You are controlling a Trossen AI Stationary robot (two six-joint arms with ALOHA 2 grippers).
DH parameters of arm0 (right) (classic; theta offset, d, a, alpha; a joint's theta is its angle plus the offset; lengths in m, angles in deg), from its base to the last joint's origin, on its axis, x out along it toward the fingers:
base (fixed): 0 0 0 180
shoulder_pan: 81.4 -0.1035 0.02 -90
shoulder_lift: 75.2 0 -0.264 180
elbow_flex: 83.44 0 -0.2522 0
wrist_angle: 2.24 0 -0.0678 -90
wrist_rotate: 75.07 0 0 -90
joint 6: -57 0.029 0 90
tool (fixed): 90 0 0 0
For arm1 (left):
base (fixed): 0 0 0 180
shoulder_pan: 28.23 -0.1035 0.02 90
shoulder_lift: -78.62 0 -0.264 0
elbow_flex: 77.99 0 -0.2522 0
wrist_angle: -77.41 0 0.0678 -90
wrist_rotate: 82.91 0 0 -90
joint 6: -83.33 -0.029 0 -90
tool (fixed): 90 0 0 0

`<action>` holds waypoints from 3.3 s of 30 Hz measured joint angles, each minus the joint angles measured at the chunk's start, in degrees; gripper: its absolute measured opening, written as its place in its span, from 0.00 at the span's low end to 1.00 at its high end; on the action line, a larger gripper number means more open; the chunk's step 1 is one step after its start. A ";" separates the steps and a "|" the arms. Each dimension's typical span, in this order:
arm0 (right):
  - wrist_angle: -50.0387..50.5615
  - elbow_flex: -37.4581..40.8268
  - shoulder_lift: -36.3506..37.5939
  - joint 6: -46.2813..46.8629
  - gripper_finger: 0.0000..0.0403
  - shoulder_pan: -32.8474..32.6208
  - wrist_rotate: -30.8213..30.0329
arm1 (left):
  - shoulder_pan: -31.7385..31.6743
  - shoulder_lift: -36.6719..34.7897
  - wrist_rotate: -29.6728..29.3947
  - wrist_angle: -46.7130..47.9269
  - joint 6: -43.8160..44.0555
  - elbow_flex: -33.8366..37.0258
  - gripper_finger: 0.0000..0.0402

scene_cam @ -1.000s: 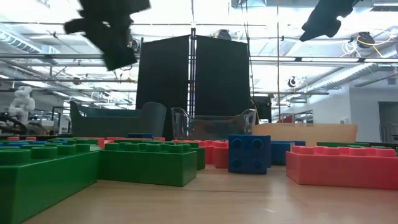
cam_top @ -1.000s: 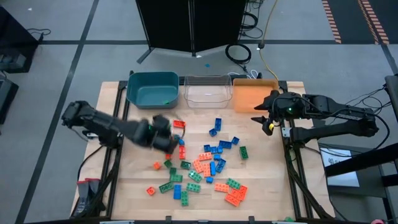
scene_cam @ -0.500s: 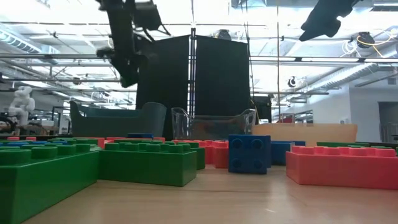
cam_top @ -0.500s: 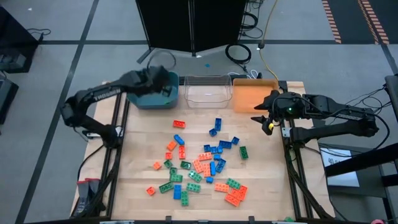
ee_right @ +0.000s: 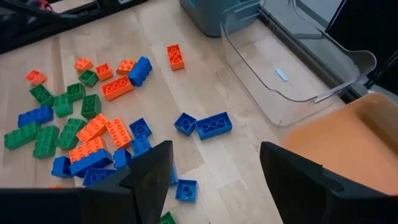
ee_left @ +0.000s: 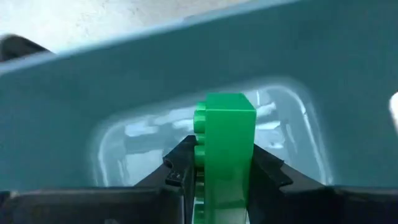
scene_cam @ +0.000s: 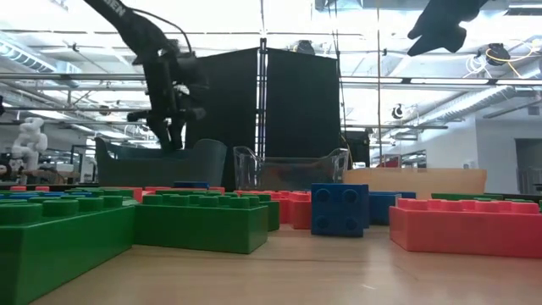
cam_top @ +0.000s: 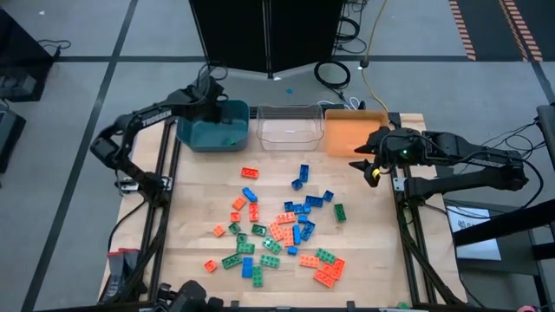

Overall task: Sort blocks
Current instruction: Put the green game piece into the blue bin

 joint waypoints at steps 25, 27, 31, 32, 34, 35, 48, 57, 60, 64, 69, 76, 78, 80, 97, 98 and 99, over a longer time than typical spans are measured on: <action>-2.12 0.00 -0.01 -0.66 0.60 -0.01 0.04 | 1.84 -3.78 4.00 -4.64 -0.70 3.43 0.61; -2.12 0.00 -0.02 -0.66 0.60 0.00 0.04 | 3.65 -7.03 4.38 -4.46 -2.73 1.92 0.60; -2.11 0.00 -0.02 -1.49 0.60 -0.01 0.04 | 9.25 -14.63 5.92 -4.52 -3.24 -1.73 0.57; -2.12 0.00 -0.04 -1.52 0.60 0.00 0.04 | 11.22 -16.50 6.65 -4.53 -3.24 -2.51 0.57; -2.11 0.00 -0.14 -1.58 0.60 0.00 0.04 | 16.12 -19.85 7.43 -4.39 -3.70 -3.59 0.57; -2.10 0.00 -0.19 -1.75 0.60 0.00 0.03 | 18.88 -21.14 7.55 -3.94 -4.97 -3.76 0.57; -2.10 0.00 -2.95 -3.06 0.60 0.00 0.39 | 50.58 -18.05 6.96 3.77 -12.51 -2.66 0.57; -2.06 0.00 -6.16 -3.08 0.60 0.00 0.54 | 56.64 -3.92 8.39 3.51 -16.97 -2.64 0.57; -2.01 0.00 -7.17 -3.08 0.60 0.00 0.56 | 57.32 -0.11 10.88 1.58 -16.75 -2.61 0.57; -2.01 0.00 -8.26 -3.08 0.60 0.00 0.56 | 59.66 3.30 13.38 -2.09 -16.48 -2.61 0.57; -1.29 0.00 -9.49 -3.75 0.60 0.00 0.57 | 63.37 4.24 13.44 -4.91 -14.77 -2.61 0.57; -0.67 0.00 -11.10 -5.15 0.60 0.00 0.56 | 67.09 5.51 10.76 -5.30 -13.37 -2.61 0.57; -0.68 0.00 -11.61 -5.64 0.60 -0.01 0.57 | 67.42 6.99 10.76 -5.07 -12.94 -2.61 0.57; -0.64 0.00 -11.90 -6.32 0.60 -0.02 0.68 | 67.61 8.58 10.92 -6.31 -12.40 -2.61 0.57; 0.61 0.00 -12.28 -7.61 0.60 -0.02 0.78 | 67.56 20.25 15.76 -9.86 -12.00 -2.61 0.57; 0.61 0.00 -12.28 -7.61 0.60 -0.02 0.78 | 67.60 20.65 15.78 -10.11 -11.91 -2.64 0.57; 0.61 0.00 -12.28 -7.61 0.60 -0.01 0.78 | 67.58 20.96 15.90 -10.16 -11.88 -2.75 0.57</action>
